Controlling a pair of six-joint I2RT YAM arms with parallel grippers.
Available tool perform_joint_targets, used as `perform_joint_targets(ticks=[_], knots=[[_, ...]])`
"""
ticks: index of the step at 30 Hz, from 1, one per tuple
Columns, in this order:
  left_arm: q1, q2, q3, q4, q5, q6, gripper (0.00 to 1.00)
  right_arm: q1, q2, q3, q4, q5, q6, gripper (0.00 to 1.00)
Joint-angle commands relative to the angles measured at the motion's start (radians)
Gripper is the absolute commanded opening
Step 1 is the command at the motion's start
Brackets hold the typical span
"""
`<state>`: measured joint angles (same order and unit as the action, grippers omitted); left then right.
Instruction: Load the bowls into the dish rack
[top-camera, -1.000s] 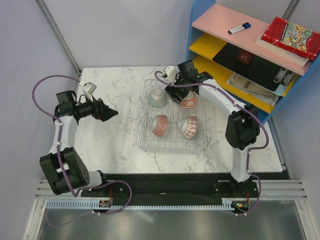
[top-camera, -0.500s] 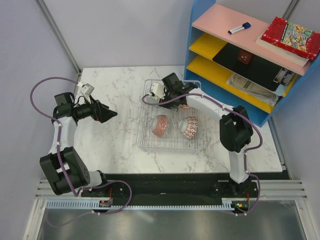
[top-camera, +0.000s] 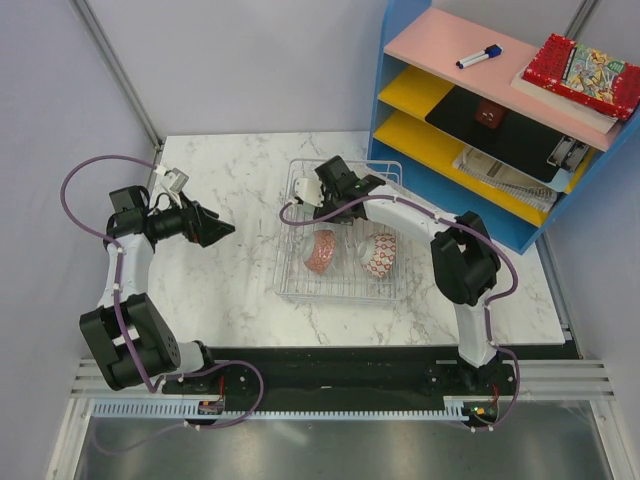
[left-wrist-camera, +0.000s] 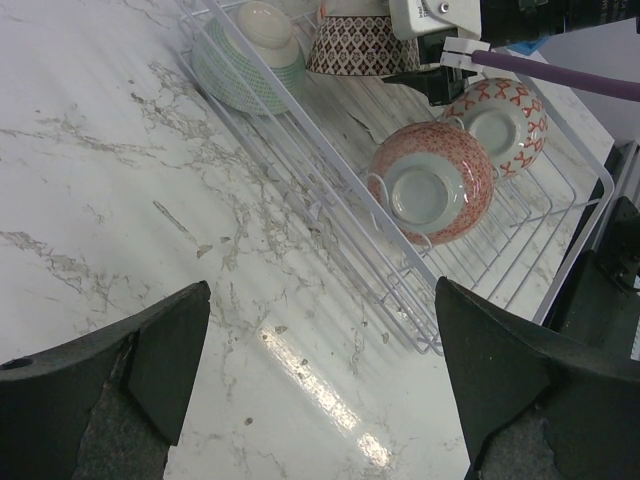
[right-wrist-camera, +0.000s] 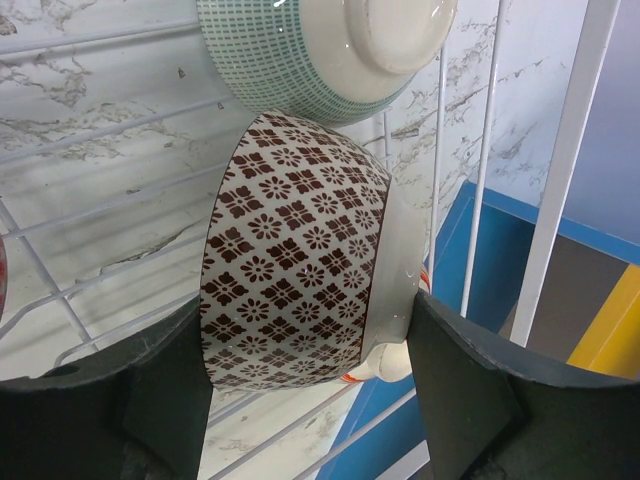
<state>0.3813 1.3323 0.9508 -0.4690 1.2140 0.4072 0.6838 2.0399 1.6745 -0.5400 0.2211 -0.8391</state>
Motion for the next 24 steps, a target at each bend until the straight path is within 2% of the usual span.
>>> perform_joint_targets(ticks=[1,2,3,6,15,19,24], knots=[[0.008,0.004,-0.004,0.013,0.033,0.038,1.0,0.006,0.013,-0.031,0.045,0.026,-0.028,0.19],[0.008,0.005,-0.004,0.01,0.036,0.038,1.0,0.008,0.011,-0.033,0.034,0.026,-0.029,0.3],[0.008,0.005,-0.004,0.012,0.036,0.038,1.0,0.008,0.008,-0.033,0.026,0.02,-0.028,0.5],[0.008,0.007,-0.004,0.012,0.035,0.038,1.0,0.007,-0.001,-0.035,-0.001,0.008,-0.025,0.71],[0.016,0.001,-0.003,0.012,0.036,0.036,1.0,0.011,0.003,0.01,-0.083,-0.048,-0.012,0.92],[0.016,0.001,-0.004,0.013,0.035,0.038,1.0,0.013,-0.003,0.01,-0.098,-0.055,-0.012,0.98],[0.021,-0.001,-0.004,0.012,0.038,0.038,1.0,0.013,-0.015,0.045,-0.143,-0.101,0.001,0.98]])
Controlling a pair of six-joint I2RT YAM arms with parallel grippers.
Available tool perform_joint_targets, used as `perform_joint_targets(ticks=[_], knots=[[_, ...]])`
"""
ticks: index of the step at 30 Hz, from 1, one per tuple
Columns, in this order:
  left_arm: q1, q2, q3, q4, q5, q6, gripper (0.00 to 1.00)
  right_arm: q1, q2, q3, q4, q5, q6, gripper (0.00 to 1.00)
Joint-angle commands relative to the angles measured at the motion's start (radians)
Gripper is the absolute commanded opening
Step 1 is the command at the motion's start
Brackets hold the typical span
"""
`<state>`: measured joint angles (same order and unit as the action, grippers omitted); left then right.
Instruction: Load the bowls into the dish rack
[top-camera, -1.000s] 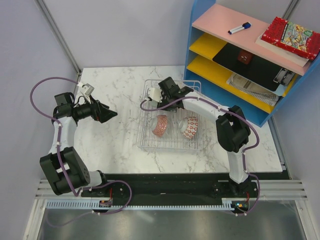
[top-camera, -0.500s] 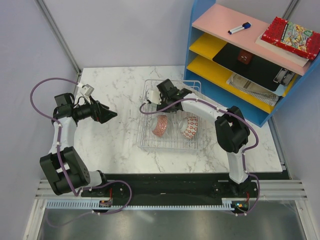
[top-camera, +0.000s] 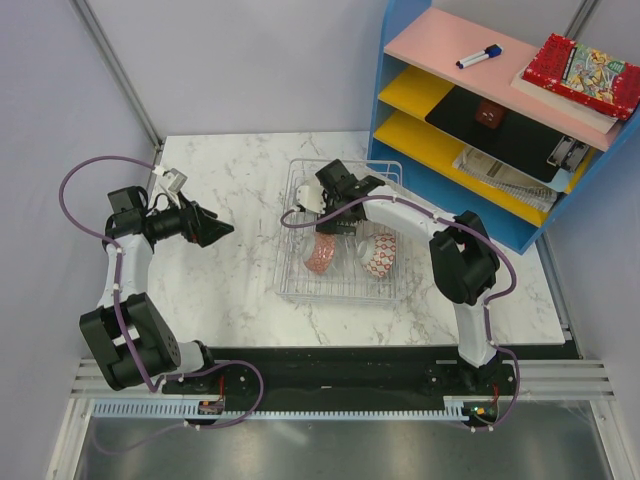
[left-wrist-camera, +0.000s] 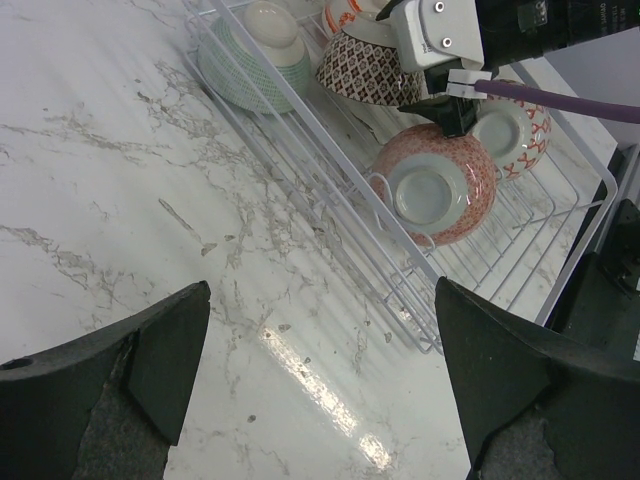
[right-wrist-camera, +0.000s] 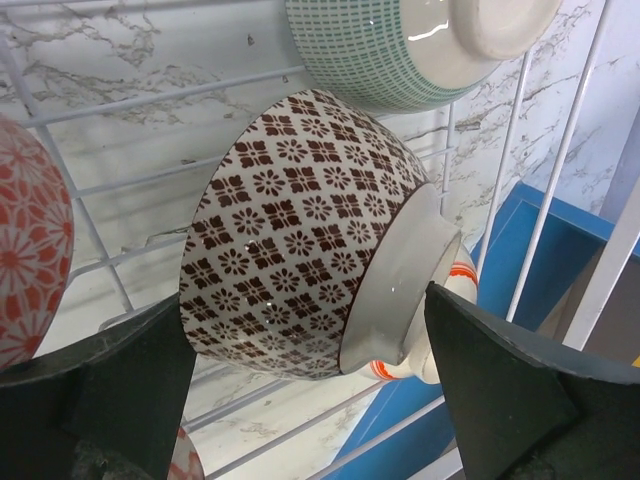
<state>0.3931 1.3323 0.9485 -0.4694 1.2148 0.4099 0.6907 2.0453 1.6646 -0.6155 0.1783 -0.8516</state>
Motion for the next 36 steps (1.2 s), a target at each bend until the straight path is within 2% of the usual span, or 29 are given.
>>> perform_joint_targets(ticks=[1,25,31,36], knots=[[0.009,-0.001,-0.001,0.012,0.037,0.035,1.0,0.006,-0.02,0.06,-0.082,-0.06,0.016,0.97],[0.021,-0.019,-0.001,0.012,0.043,0.032,1.0,0.009,-0.108,0.061,-0.171,-0.122,0.065,0.97],[0.023,-0.036,0.003,0.011,0.009,0.033,1.0,-0.005,-0.238,0.092,-0.176,-0.158,0.204,0.98],[0.024,-0.053,-0.005,0.009,-0.023,0.035,1.0,-0.101,-0.394,0.077,-0.156,-0.258,0.382,0.97]])
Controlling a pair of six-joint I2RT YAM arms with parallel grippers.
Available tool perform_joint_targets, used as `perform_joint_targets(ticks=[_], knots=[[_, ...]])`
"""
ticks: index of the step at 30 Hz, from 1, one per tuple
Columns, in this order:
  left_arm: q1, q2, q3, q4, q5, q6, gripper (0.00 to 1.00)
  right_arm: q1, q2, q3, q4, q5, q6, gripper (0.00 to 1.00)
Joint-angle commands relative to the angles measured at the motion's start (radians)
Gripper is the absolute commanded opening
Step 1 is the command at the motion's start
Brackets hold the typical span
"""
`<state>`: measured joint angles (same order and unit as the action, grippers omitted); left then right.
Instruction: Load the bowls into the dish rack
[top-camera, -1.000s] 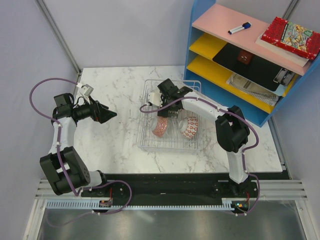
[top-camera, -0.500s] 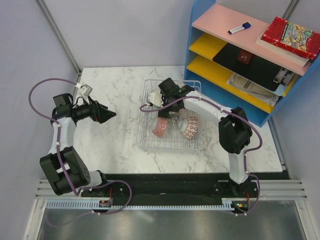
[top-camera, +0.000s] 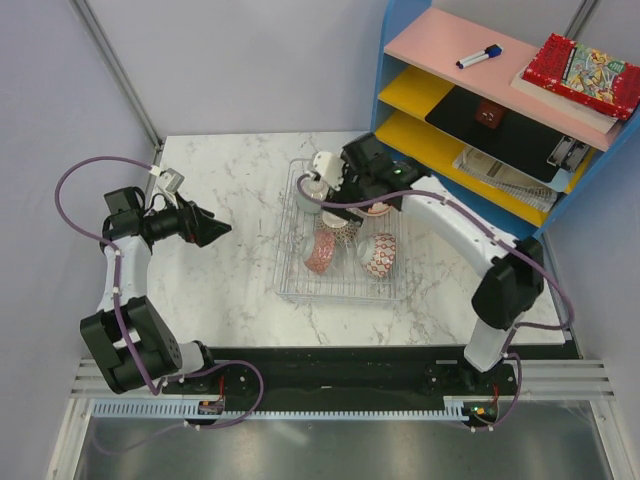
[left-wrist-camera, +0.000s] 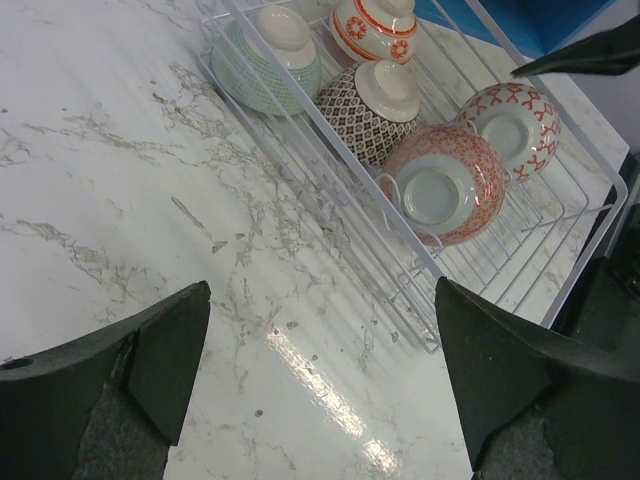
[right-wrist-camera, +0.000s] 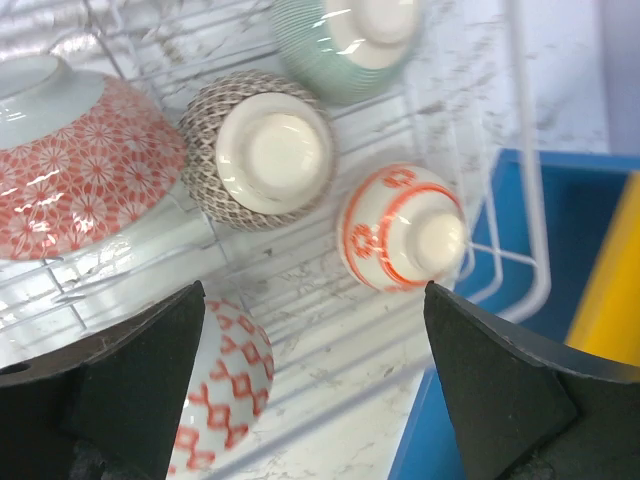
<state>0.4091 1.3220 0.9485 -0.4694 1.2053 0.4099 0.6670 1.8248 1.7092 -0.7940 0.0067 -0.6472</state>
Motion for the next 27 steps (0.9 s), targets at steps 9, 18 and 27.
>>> perform_joint_targets(ticks=[9,18,27], knots=[[0.01,-0.099,0.056,-0.043,-0.113,0.012,1.0,-0.218,-0.571,-0.224,0.142,-0.053,0.256,0.97],[0.01,-0.308,0.101,-0.113,-0.127,0.037,1.0,-0.276,-0.861,-0.385,0.151,-0.098,0.273,0.97],[0.011,-0.351,0.104,-0.115,-0.095,0.013,1.0,-0.288,-0.883,-0.392,0.151,-0.152,0.288,0.97]])
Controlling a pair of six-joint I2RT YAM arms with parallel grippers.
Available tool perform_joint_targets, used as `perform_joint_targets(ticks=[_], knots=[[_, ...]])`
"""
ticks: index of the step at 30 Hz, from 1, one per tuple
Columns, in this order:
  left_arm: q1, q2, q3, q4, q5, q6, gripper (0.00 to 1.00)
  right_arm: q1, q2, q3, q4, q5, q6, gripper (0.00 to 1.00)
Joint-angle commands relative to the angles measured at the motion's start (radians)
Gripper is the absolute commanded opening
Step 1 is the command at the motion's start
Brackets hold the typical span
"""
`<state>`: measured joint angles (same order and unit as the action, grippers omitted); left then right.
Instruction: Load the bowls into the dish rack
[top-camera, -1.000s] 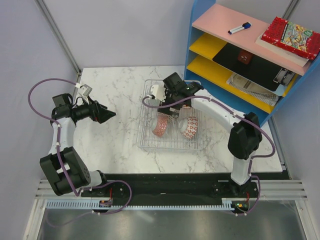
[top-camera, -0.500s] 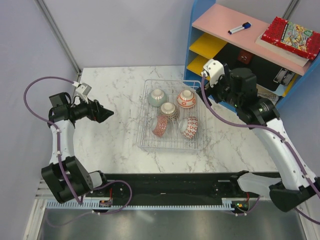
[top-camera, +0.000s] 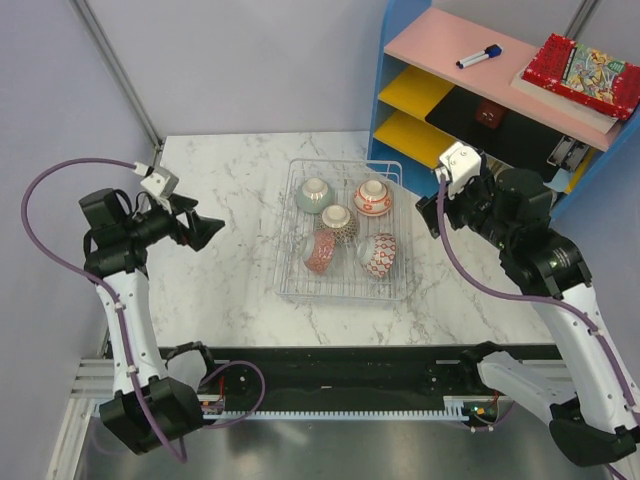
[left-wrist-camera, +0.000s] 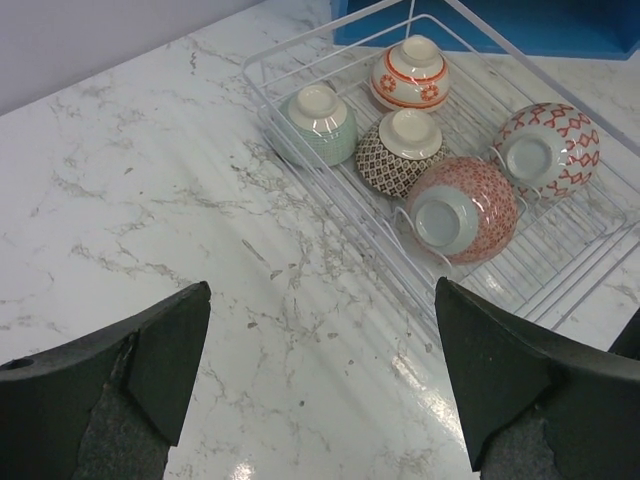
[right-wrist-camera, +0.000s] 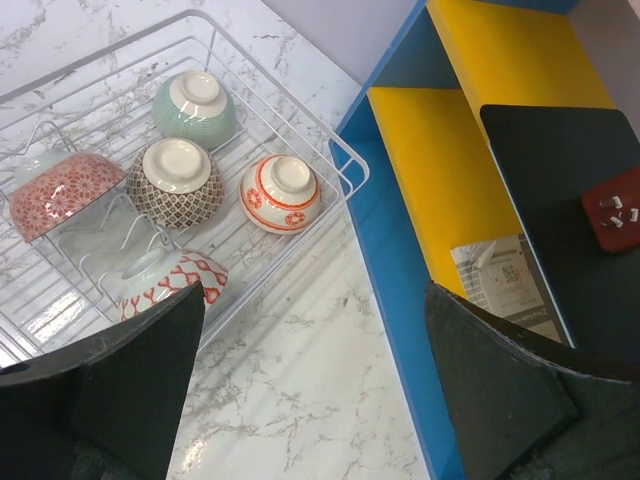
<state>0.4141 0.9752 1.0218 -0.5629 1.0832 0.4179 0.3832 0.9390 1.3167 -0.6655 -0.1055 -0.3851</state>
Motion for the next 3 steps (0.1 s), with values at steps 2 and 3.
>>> perform_joint_targets(ticks=[2,3], knots=[[0.005,-0.004,0.034,-0.025,0.029,0.004,1.0,-0.006,0.007,0.009,0.02,-0.042,0.026,0.97],[0.005,-0.004,0.034,-0.023,0.027,0.004,1.0,-0.006,0.009,0.009,0.021,-0.04,0.026,0.97]])
